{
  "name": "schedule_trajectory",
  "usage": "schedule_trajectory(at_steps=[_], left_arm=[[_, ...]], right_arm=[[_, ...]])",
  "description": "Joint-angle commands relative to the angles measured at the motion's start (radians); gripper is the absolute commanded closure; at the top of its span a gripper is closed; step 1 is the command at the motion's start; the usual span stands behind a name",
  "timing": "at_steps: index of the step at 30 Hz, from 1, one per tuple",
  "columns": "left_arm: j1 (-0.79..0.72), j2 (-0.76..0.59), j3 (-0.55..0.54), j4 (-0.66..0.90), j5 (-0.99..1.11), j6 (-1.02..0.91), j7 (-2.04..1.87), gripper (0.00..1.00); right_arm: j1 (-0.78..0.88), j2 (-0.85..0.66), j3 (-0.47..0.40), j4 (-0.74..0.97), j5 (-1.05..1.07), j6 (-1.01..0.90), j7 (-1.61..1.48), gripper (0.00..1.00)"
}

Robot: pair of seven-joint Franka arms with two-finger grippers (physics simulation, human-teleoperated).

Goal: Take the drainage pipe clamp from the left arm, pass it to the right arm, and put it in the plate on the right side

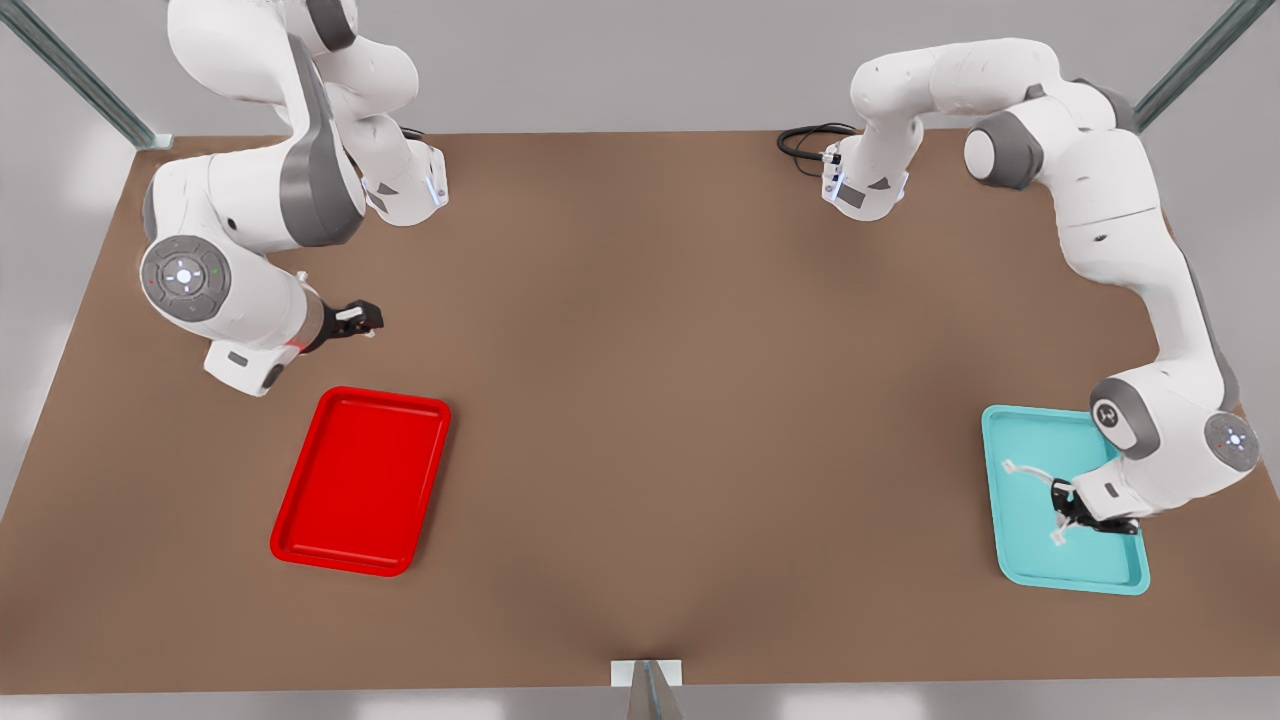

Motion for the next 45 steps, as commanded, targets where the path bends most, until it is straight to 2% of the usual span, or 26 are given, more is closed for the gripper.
schedule_trajectory(at_steps=[1,2,4,7,10,15,17,21,25,28,34,37,41,45], left_arm=[[-0.034,-0.015,-0.037,0.006,0.005,-0.228,-0.661,0.79],[-0.064,-0.017,-0.072,0.006,0.008,-0.233,-0.804,0.79],[-0.167,-0.025,-0.074,0.010,0.009,-0.254,-1.040,0.79],[-0.319,-0.029,-0.071,0.060,0.023,-0.265,-1.450,0.79],[-0.403,-0.026,-0.071,0.098,0.074,-0.266,-1.882,0.79],[-0.543,0.006,-0.072,0.201,0.065,-0.354,-2.113,0.79],[-0.581,0.011,-0.121,0.237,0.063,-0.366,-2.133,0.79],[-0.644,0.049,-0.120,0.299,0.046,-0.343,-2.146,0.79],[-0.646,0.070,-0.120,0.299,0.034,-0.303,-2.148,0.79],[-0.658,0.077,-0.120,0.299,0.035,-0.289,-2.149,0.79],[-0.664,0.083,-0.120,0.297,0.037,-0.280,-2.151,0.79],[-0.672,0.087,-0.118,0.296,0.042,-0.283,-2.117,0.79],[-0.677,0.083,-0.118,0.291,0.042,-0.312,-1.853,0.79],[-0.677,0.081,-0.118,0.293,0.042,-0.317,-1.855,0.79]], right_arm=[[0.054,0.030,0.000,0.007,0.030,0.067,-0.034,0.00],[0.089,0.055,0.001,0.007,0.051,0.104,-0.035,0.00],[0.123,0.095,0.001,0.001,0.157,0.187,-0.098,0.00],[0.221,0.136,0.009,-0.027,0.167,0.425,-0.097,0.00],[0.265,0.149,0.038,-0.081,0.173,0.604,-0.088,0.00],[0.341,0.150,0.044,-0.171,0.174,0.799,-0.137,0.00],[0.379,0.155,0.044,-0.211,0.165,0.922,-0.138,0.00],[0.434,0.179,0.043,-0.214,0.154,1.023,-0.204,0.01],[0.460,0.150,0.044,-0.234,-0.079,1.038,-0.296,0.00],[0.477,0.178,0.044,-0.234,-0.139,1.097,-0.324,0.00],[0.489,0.254,0.044,-0.226,-0.143,1.218,-0.322,0.00],[0.489,0.270,0.044,-0.226,-0.143,1.236,-0.322,0.00],[0.483,0.273,0.044,-0.226,-0.143,1.236,-0.324,0.00],[0.468,0.273,0.036,-0.225,-0.159,1.238,-0.376,0.00]])
